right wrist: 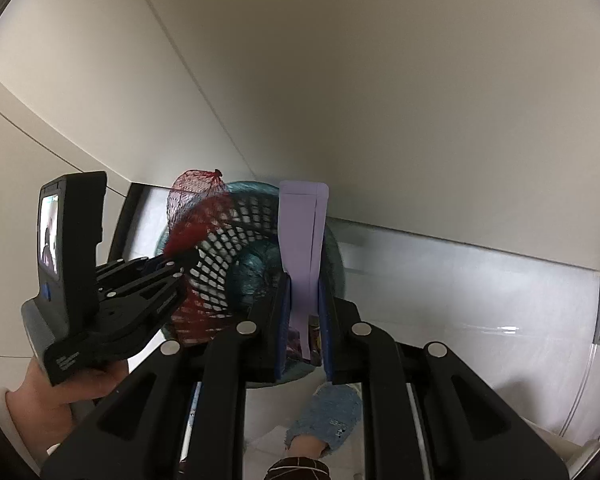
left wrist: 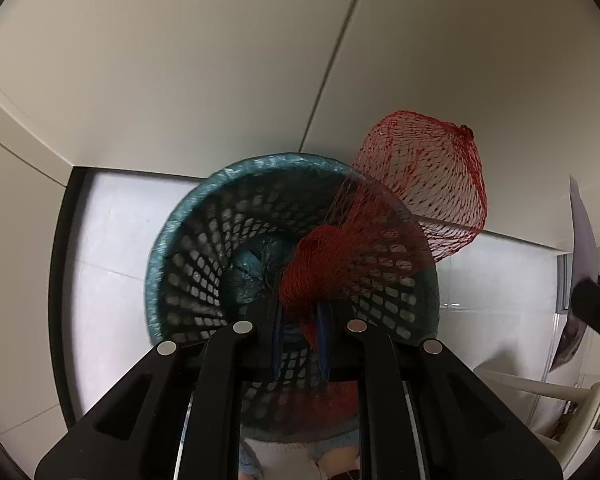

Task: Collect trash
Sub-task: 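Open the left tool to drop the red mesh bag into the basket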

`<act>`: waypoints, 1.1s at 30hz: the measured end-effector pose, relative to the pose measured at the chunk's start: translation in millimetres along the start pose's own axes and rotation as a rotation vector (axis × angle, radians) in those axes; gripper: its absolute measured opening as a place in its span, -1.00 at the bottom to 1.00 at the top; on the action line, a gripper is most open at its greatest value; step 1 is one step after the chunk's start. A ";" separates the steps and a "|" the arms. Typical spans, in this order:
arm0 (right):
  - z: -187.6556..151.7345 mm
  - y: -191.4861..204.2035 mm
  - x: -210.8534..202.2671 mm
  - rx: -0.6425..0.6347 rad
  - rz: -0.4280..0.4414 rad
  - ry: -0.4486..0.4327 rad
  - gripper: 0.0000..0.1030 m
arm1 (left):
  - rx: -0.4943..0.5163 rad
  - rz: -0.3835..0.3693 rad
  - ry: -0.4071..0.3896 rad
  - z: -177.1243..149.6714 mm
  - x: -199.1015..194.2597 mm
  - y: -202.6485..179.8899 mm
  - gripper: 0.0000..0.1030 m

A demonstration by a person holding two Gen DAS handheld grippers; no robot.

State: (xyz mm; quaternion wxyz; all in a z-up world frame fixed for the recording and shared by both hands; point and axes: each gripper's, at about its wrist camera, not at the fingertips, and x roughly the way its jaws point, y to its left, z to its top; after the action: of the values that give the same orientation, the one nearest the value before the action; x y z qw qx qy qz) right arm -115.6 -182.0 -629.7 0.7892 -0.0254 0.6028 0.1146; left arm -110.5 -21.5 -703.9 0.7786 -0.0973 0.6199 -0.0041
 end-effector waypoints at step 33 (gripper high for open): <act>17.9 36.2 13.8 -0.001 0.036 -0.024 -0.75 | -0.032 0.051 -0.045 -17.9 -42.2 46.0 0.89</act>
State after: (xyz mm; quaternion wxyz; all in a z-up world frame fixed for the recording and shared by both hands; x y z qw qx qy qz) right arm -103.0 -141.5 -634.4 0.7943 -0.0135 0.5934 0.1294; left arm -142.8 26.4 -674.2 0.7906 -0.0942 0.6045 0.0279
